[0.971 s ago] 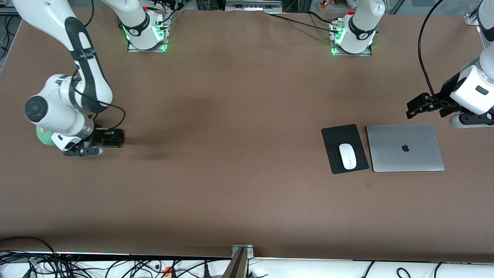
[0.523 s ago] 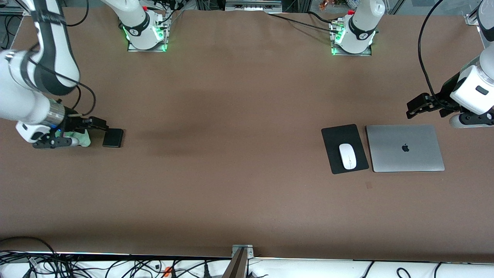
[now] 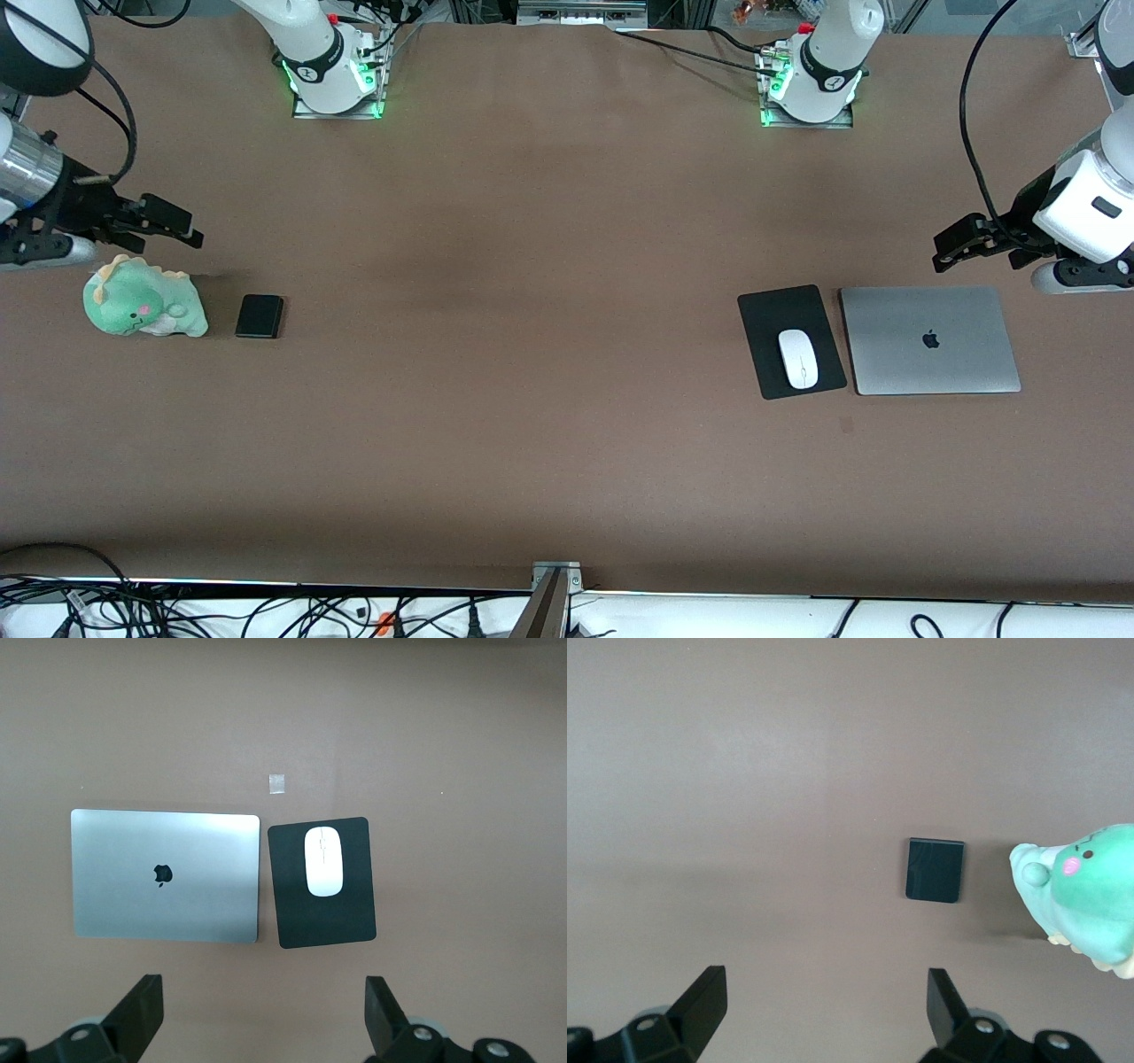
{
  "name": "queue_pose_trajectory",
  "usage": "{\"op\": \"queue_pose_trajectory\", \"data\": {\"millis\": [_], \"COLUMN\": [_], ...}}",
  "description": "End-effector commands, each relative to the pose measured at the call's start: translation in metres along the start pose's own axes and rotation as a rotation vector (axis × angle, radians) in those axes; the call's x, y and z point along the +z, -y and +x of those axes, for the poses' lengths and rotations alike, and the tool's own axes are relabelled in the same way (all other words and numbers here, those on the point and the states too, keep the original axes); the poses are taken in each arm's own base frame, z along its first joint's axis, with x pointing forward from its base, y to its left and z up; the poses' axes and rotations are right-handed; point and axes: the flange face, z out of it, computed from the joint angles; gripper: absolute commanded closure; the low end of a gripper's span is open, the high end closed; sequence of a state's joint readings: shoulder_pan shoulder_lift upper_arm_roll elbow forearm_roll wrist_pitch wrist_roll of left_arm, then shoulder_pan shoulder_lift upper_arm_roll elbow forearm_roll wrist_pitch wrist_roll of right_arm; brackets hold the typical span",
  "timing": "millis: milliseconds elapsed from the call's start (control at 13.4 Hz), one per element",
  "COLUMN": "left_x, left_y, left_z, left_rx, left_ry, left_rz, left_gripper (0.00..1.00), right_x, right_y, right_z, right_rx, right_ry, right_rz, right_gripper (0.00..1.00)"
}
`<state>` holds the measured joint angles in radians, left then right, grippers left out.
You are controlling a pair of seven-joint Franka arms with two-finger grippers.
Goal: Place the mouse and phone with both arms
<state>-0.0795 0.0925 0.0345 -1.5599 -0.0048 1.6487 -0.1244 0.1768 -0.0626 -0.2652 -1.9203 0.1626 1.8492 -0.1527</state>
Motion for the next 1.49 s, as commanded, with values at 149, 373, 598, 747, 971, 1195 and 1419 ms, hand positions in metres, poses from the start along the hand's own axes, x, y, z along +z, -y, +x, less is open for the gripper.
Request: {"op": "queue_pose_trajectory", "data": {"millis": [149,373,598,747,971,1195,1419], "left_x": [-0.005,-0.005,-0.005,-0.005,-0.004,-0.005,-0.004], "left_y": [0.0,0.0,0.0,0.0,0.0,-0.001,-0.004], "left_z": [0.0,0.0,0.0,0.0,0.0,-0.001,-0.001], "left_rx": [0.018,0.018,0.016,0.016,0.016,0.018,0.029], "left_ry": [-0.003,-0.003,-0.003,-0.003,-0.001,-0.003,-0.003], "left_rz": [-0.007,-0.007,-0.007,-0.007,-0.007,-0.007,0.023], "left_gripper": [0.0,0.0,0.0,0.0,0.0,0.0,0.0], "right_x": [-0.025,-0.033,-0.062,-0.08,-0.1,-0.114,-0.116], "right_y": [0.007,0.018,0.023,0.024,0.026,0.032,0.033], "right_z": [0.0,-0.001,-0.002,-0.004,-0.006,-0.01,-0.007], "right_rx": [0.03,0.075,0.071,0.062,0.045,0.045,0.039], "right_ry": [-0.016,-0.009,-0.007,-0.008,-0.013,-0.017,-0.032], "right_rz": [-0.041,-0.056,-0.073,-0.1,-0.131,-0.132,-0.133], "right_gripper": [0.0,0.0,0.0,0.0,0.0,0.0,0.0]}}
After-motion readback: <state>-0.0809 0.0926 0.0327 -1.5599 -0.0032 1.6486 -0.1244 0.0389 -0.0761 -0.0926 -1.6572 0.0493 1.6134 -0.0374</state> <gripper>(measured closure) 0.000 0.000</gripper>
